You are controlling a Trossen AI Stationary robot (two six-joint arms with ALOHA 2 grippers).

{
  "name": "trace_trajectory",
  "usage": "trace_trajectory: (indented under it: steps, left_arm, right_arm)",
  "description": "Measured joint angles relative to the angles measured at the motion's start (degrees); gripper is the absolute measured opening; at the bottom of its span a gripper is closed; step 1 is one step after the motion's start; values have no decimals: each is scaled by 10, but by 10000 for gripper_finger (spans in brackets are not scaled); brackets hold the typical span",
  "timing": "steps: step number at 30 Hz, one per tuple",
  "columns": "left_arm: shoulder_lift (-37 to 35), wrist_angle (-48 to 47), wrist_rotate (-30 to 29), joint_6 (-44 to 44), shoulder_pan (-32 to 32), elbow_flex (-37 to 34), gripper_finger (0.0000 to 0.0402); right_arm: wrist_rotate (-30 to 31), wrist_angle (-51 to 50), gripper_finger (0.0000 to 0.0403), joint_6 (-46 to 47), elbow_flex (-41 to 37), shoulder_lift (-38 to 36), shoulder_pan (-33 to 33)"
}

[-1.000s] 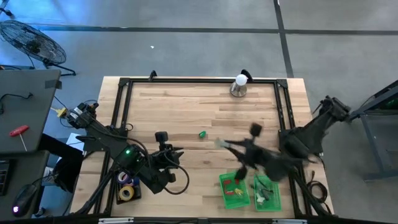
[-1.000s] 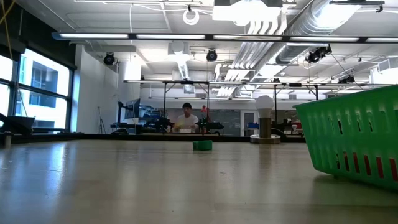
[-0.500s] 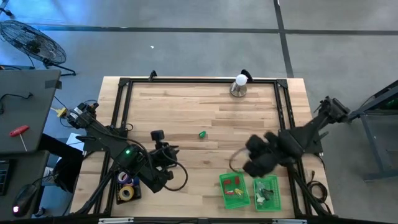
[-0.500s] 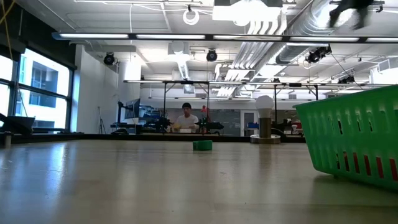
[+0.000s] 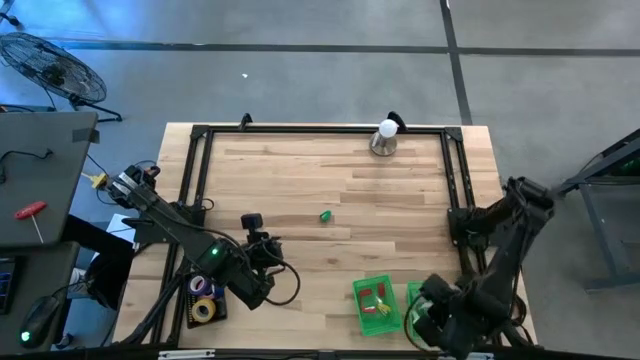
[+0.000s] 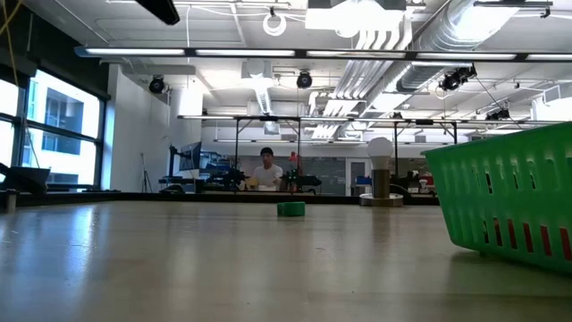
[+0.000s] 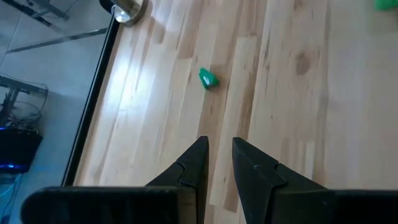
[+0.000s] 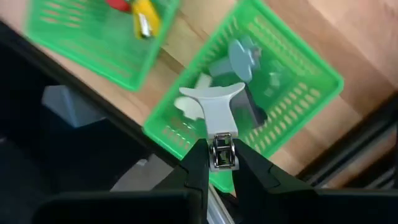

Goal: Pick and place Stapler, Stapler remover, tape
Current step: Put the gray staple remover into the right green bin

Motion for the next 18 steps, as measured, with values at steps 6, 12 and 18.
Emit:
trace_trajectory:
  steps: [6,12,18]
  left_arm:
    - [0,1,0,3,0,-23,66]
    - [0,2,-39,12,0,-44,66]
    - [0,3,-110,63,5,-45,70]
  right_arm:
    - [-12,15,86,29,0,44,4]
    - [-11,18,163,17,0,57,-6]
    - [54,15,207,-44,0,57,-34]
